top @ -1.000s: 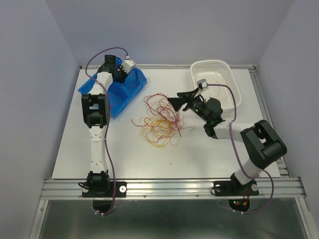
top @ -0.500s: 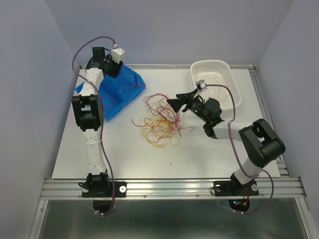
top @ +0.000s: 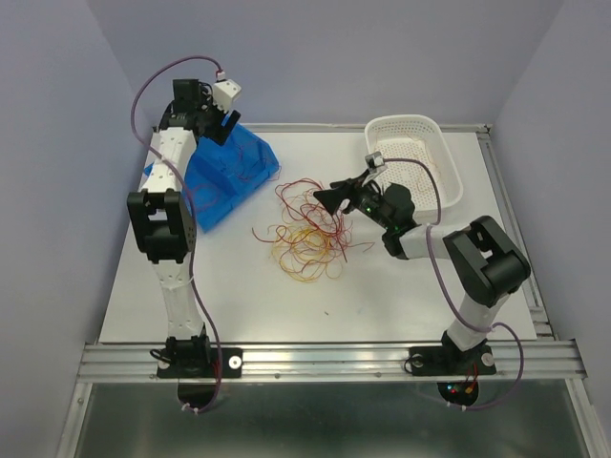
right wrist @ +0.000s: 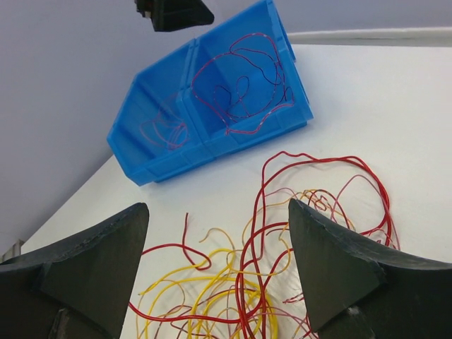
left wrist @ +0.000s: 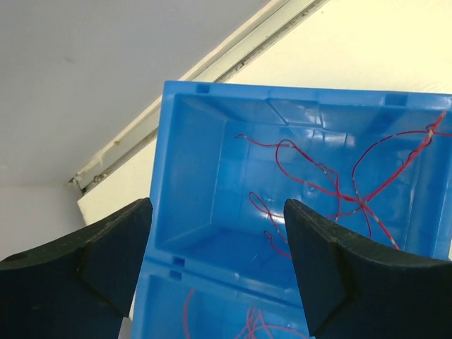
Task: Untangle the cables
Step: Place the cable in the bin, then pick up the cable at the center of the board.
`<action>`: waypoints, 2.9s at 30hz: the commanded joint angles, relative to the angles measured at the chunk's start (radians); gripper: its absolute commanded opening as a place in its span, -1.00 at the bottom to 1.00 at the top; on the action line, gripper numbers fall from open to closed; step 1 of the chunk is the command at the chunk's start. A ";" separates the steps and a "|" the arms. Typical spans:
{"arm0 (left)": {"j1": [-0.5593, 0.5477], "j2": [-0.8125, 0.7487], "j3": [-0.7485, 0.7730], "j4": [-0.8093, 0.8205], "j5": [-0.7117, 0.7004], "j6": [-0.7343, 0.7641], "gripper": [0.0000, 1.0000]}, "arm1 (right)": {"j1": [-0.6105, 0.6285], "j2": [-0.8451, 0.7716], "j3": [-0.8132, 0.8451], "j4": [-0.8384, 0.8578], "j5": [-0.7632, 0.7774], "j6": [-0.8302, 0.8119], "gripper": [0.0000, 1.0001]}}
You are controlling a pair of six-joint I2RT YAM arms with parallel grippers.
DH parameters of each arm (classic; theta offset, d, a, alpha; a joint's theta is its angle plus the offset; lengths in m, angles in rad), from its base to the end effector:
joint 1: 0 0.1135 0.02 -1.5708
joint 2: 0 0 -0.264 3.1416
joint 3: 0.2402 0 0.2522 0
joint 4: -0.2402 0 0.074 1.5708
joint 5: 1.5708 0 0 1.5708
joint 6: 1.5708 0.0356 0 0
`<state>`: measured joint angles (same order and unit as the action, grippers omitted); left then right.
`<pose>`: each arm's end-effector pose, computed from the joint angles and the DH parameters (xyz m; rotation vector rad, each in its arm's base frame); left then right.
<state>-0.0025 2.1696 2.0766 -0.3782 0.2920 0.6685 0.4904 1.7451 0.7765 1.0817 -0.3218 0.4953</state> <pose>0.5146 -0.0115 0.3195 0.8347 1.8425 0.1236 0.3132 0.1800 0.2178 -0.2735 1.5258 1.0263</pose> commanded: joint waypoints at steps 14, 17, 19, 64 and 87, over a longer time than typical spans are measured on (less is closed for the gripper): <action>-0.212 -0.459 -0.459 0.048 0.009 0.186 0.98 | -0.007 -0.047 0.006 0.004 -0.005 -0.008 0.79; -0.255 -0.436 -0.467 0.047 -0.063 0.171 0.98 | -0.007 -0.074 -0.009 -0.003 -0.023 -0.017 0.81; -0.280 -0.416 -0.466 0.033 -0.073 0.160 0.98 | -0.007 -0.102 -0.026 -0.008 -0.019 -0.021 0.81; -0.113 0.200 0.093 -0.073 -0.063 -0.037 -1.00 | -0.010 -0.207 -0.100 -0.085 0.017 -0.061 0.82; -0.117 -0.162 -0.098 0.048 0.033 -0.041 0.52 | -0.007 -0.036 0.242 -0.687 0.164 -0.192 0.31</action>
<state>-0.1204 2.1159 1.9945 -0.3595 0.2867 0.6308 0.4900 1.6588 0.8917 0.5026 -0.2119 0.3584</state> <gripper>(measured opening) 0.757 0.661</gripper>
